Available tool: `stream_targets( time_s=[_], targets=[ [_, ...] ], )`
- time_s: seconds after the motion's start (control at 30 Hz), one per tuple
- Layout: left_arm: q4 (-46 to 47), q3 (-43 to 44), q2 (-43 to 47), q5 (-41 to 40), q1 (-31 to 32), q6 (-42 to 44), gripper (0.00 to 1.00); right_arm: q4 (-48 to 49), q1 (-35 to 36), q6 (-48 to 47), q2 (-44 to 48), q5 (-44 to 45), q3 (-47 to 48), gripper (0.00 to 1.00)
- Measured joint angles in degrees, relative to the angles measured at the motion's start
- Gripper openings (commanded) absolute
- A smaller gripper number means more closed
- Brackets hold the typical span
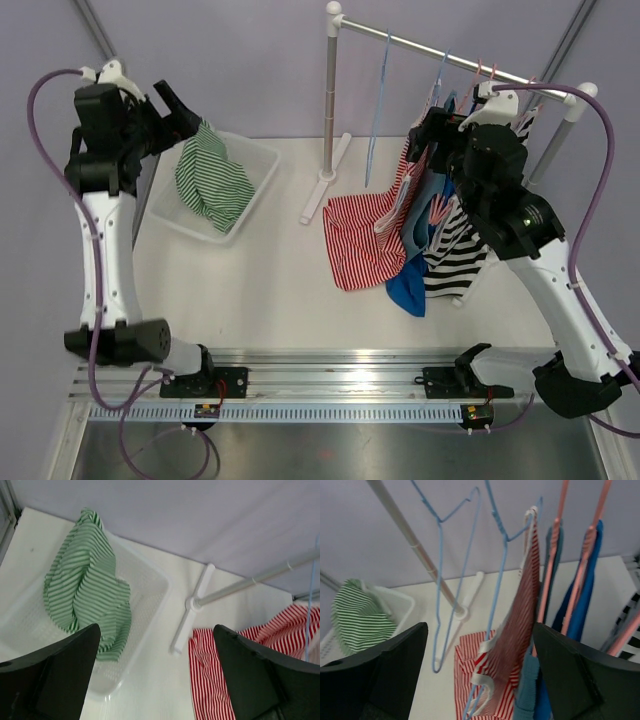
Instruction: Remove the tank top from the hanger
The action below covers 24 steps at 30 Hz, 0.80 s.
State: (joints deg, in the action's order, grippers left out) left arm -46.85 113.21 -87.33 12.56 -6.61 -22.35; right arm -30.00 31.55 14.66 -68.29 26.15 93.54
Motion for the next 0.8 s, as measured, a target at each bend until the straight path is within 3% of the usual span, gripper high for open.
stream_targets(
  time_s=[0.13, 0.3, 0.53, 0.8],
  targets=[
    [2.9, -20.0, 22.1, -3.3, 5.1, -0.4, 0.99, -3.2, -0.6, -1.1, -3.7, 4.2, 3.1, 0.72],
    [4.7, -35.2, 39.7, -4.4, 8.4, 0.1, 0.99, -4.5, -0.8, -2.1, -8.3, 5.0, 9.5, 0.65],
    [6.2, -52.6, 48.8, -11.0, 11.9, 1.9, 0.99, -4.8, -1.6, -3.9, -16.2, 11.0, 14.6, 0.64],
    [6.9, -57.6, 48.7, -15.8, 14.6, 4.0, 0.99, -4.9, -1.8, -4.0, -19.1, 13.4, 12.4, 0.56]
  ],
)
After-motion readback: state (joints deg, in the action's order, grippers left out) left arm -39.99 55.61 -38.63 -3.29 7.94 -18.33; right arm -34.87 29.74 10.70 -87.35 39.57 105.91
